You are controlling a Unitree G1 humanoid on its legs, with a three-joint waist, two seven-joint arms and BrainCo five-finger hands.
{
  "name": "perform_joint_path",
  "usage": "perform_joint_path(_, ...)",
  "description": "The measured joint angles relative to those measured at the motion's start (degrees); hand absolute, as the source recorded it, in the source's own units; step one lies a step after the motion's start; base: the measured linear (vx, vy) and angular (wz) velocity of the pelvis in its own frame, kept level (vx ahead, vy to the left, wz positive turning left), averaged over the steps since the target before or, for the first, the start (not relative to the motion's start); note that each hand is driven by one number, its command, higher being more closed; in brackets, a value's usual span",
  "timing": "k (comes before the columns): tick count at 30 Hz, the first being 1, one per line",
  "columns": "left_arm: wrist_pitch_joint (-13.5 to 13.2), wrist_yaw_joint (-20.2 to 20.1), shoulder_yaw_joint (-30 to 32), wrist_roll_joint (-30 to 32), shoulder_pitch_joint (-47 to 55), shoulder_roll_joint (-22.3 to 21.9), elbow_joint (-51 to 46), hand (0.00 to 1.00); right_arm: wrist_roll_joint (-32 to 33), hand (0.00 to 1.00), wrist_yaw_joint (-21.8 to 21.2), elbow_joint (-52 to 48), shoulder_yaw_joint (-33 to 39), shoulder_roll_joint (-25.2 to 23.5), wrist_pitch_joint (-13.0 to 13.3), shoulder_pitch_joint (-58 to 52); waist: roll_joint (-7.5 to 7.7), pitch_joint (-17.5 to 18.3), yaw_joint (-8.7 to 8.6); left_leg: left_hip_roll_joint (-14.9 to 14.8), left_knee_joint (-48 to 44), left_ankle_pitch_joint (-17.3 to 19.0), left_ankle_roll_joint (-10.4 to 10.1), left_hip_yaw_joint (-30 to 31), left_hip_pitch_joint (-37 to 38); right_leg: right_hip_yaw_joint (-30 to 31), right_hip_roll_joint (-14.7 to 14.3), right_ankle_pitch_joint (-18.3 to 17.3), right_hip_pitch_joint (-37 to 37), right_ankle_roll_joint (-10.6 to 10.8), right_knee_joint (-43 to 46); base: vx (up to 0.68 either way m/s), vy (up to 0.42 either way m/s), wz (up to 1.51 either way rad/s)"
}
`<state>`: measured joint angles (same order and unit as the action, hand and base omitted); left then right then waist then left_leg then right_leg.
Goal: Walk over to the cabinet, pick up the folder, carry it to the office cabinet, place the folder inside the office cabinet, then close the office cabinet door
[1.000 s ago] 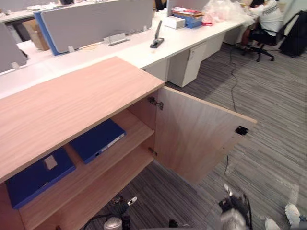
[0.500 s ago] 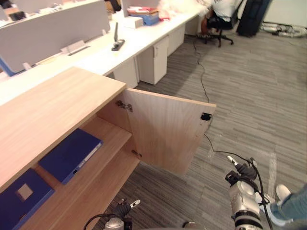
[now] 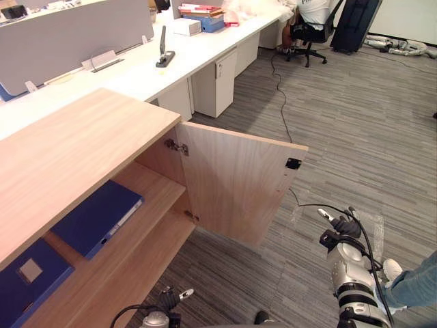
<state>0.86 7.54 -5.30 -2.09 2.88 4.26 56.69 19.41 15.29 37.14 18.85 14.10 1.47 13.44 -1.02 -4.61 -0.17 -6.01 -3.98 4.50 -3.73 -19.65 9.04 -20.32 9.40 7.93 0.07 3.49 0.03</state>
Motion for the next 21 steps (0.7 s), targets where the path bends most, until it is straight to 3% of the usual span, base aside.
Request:
perform_joint_path(5,0.1,-0.3,1.5,-0.5,1.0,0.8,0.1,0.0,2.2,0.0,-1.7,3.2,-3.1,1.3,0.2,4.3,0.24,-0.2,0.09,0.9,0.1,0.0,0.0,0.9,-0.2,0.4,-0.3,3.1,1.4,-0.4,-4.8,-0.09,-0.012,-0.06)
perform_joint_path(12,0.1,-0.3,2.4,-2.4,1.3,0.8,0.1,0.0,4.2,0.0,-0.8,5.3,-2.3,1.4,0.4,7.4,0.21,-0.1,0.21,1.2,0.0,-0.1,0.1,3.2,-0.8,-0.4,-0.2,3.2,1.4,-0.2,-4.9,-0.01,0.008,0.07)
perform_joint_path(18,1.4,0.8,4.6,-4.4,1.7,0.4,0.1,0.0,10.6,0.0,9.3,9.2,15.3,-3.9,2.6,7.2,0.23,-0.2,0.08,1.3,0.4,-0.2,0.3,4.4,-0.9,-1.2,-0.1,3.2,1.9,-0.2,-4.9,0.03,0.026,0.1)
perform_joint_path(21,1.5,2.0,6.4,-4.7,1.7,-0.2,1.2,0.0,15.1,0.0,12.9,12.4,19.6,-6.6,3.4,5.1,0.18,-0.2,0.06,1.5,0.6,-0.2,0.3,4.4,-0.8,-1.2,0.0,3.2,2.0,-0.1,-4.9,0.0,0.013,0.0)
